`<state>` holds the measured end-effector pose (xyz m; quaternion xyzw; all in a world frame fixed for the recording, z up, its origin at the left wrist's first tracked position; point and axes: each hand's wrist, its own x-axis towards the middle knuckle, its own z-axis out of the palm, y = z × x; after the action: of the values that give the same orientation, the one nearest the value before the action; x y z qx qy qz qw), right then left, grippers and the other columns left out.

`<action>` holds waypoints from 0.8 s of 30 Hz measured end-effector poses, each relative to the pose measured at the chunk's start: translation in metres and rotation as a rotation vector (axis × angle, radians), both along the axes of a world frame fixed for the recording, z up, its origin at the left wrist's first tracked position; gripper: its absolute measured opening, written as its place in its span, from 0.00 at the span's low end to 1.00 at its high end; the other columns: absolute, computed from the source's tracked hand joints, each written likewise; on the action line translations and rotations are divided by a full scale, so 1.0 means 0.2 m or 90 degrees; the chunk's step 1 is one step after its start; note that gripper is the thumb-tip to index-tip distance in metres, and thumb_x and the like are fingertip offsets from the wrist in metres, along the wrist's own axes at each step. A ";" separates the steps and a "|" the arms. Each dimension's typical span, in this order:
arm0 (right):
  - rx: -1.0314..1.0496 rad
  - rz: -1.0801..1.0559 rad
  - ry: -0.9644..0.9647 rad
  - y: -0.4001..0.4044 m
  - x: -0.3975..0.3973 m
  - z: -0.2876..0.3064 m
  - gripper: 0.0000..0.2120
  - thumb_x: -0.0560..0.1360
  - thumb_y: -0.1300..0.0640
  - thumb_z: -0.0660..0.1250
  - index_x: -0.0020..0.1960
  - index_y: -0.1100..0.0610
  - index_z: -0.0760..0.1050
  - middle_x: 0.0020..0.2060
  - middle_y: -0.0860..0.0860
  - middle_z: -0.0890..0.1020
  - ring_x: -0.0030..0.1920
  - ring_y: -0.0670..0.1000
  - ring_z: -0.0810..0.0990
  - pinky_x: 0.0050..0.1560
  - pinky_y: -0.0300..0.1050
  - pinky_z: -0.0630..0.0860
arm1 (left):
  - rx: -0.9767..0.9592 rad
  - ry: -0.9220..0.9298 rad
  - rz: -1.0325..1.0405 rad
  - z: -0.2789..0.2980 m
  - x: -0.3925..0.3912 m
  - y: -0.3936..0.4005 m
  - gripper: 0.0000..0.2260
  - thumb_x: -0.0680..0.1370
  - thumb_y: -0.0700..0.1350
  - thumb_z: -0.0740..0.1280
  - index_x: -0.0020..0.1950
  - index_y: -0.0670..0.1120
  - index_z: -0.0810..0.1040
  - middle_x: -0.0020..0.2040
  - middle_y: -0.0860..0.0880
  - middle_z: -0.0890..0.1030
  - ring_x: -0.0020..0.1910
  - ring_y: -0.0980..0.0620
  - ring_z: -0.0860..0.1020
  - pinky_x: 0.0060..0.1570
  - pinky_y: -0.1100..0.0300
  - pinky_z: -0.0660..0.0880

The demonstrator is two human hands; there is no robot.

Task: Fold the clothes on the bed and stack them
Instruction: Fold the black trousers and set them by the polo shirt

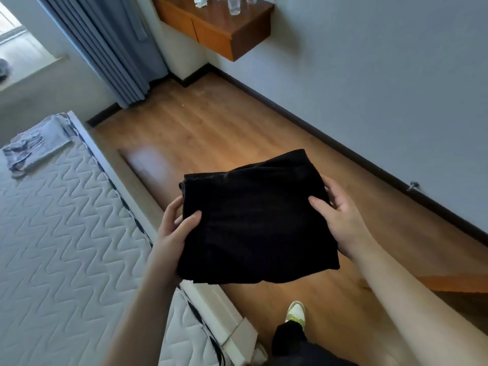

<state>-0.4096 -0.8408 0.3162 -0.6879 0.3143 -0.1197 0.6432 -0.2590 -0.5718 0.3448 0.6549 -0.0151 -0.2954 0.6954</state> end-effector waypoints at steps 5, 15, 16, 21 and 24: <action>-0.021 0.029 -0.011 -0.11 0.08 0.02 0.18 0.76 0.46 0.65 0.63 0.31 0.71 0.56 0.33 0.78 0.53 0.35 0.78 0.49 0.40 0.77 | -0.018 0.006 0.027 -0.02 0.03 -0.08 0.18 0.75 0.47 0.72 0.64 0.57 0.76 0.57 0.47 0.83 0.55 0.45 0.83 0.46 0.54 0.81; -0.044 0.089 -0.051 -0.14 0.29 0.11 0.17 0.77 0.51 0.65 0.62 0.32 0.72 0.57 0.34 0.79 0.55 0.35 0.78 0.48 0.35 0.75 | -0.029 0.020 0.075 0.01 0.13 -0.07 0.19 0.72 0.49 0.73 0.62 0.59 0.78 0.55 0.47 0.84 0.54 0.44 0.83 0.45 0.53 0.81; -0.041 0.090 -0.052 -0.14 0.33 0.11 0.17 0.77 0.51 0.65 0.62 0.32 0.72 0.57 0.34 0.79 0.55 0.35 0.78 0.48 0.35 0.75 | -0.028 0.022 0.080 0.02 0.16 -0.06 0.19 0.72 0.50 0.73 0.62 0.59 0.78 0.55 0.47 0.84 0.54 0.43 0.83 0.46 0.52 0.81; -0.037 0.114 -0.044 -0.14 0.63 0.09 0.17 0.78 0.52 0.65 0.62 0.33 0.73 0.56 0.35 0.79 0.55 0.36 0.78 0.51 0.40 0.75 | -0.029 0.005 0.120 0.03 0.40 -0.02 0.19 0.72 0.49 0.74 0.61 0.58 0.78 0.55 0.47 0.84 0.53 0.43 0.83 0.46 0.51 0.82; -0.044 0.140 -0.038 -0.13 0.85 0.07 0.17 0.78 0.51 0.65 0.63 0.34 0.73 0.56 0.36 0.79 0.55 0.37 0.78 0.53 0.43 0.76 | -0.026 0.002 0.153 0.01 0.56 0.02 0.16 0.75 0.46 0.73 0.61 0.58 0.78 0.55 0.47 0.84 0.52 0.43 0.83 0.45 0.51 0.81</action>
<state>-0.2393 -0.8666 0.3309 -0.7364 0.2132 -0.0794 0.6371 -0.1469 -0.5681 0.3468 0.6374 0.0590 -0.2105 0.7388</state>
